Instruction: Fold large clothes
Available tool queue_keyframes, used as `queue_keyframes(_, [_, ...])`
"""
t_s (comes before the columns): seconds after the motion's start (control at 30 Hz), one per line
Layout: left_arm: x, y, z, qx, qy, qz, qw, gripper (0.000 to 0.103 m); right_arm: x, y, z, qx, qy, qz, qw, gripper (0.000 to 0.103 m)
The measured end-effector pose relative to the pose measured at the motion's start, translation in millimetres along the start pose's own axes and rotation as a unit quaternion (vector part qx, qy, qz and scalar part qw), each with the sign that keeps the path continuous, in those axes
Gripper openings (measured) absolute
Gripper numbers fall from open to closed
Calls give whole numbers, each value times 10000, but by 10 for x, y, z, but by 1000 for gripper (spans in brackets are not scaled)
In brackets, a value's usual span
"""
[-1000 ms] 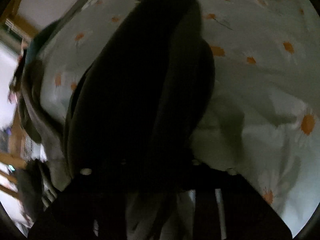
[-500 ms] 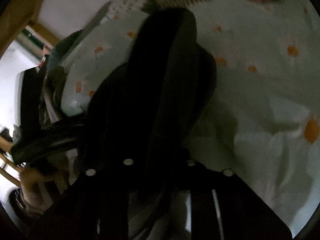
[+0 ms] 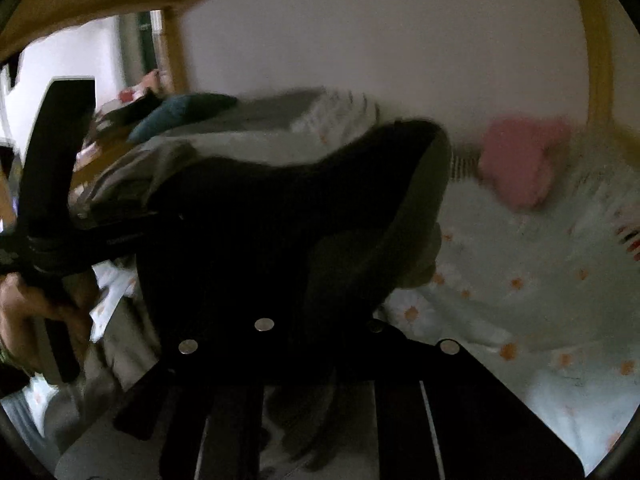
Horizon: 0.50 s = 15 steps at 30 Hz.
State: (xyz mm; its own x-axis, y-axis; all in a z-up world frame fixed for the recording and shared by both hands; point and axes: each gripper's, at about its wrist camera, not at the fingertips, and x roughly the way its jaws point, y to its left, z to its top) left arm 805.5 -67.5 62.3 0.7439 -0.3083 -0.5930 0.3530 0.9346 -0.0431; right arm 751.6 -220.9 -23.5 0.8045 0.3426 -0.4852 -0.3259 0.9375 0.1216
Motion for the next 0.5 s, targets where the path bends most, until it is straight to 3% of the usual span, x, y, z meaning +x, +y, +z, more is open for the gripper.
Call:
queue_keyframes(0.1, [-560,-144,-503,227,-269,83,9993,8,-554,403,-409,-327,-101,-87,9994,12])
queue_keyframes(0.17, [-707,-139,-1037,95,-71,144,9998,15,-650,588,-711,-301,109,-92,9994,12])
queue_keyframes(0.2, [-689,-83,-1342,-79,151,220,9996,22,-638,682,-943,-336,331,-101,9988,12])
queue_keyframes(0.3, [-509,42,-1877,-777,813,248,9933,23,-536,926,-1563,-547,910,-241,9941,12])
queue_keyframes(0.33, [-535,132,-2062,-1136,844,178,9898,23,-558,1035,-1717,-756,973,-313,9919,13])
queue_keyframes(0.4, [-645,236,-2256,-1513,682,95,9861,27,-672,1228,-1938,-1196,946,-528,9869,13])
queue_keyframes(0.5, [-723,241,-2325,-1620,603,134,9849,31,-841,1371,-2014,-1509,929,-451,9831,14])
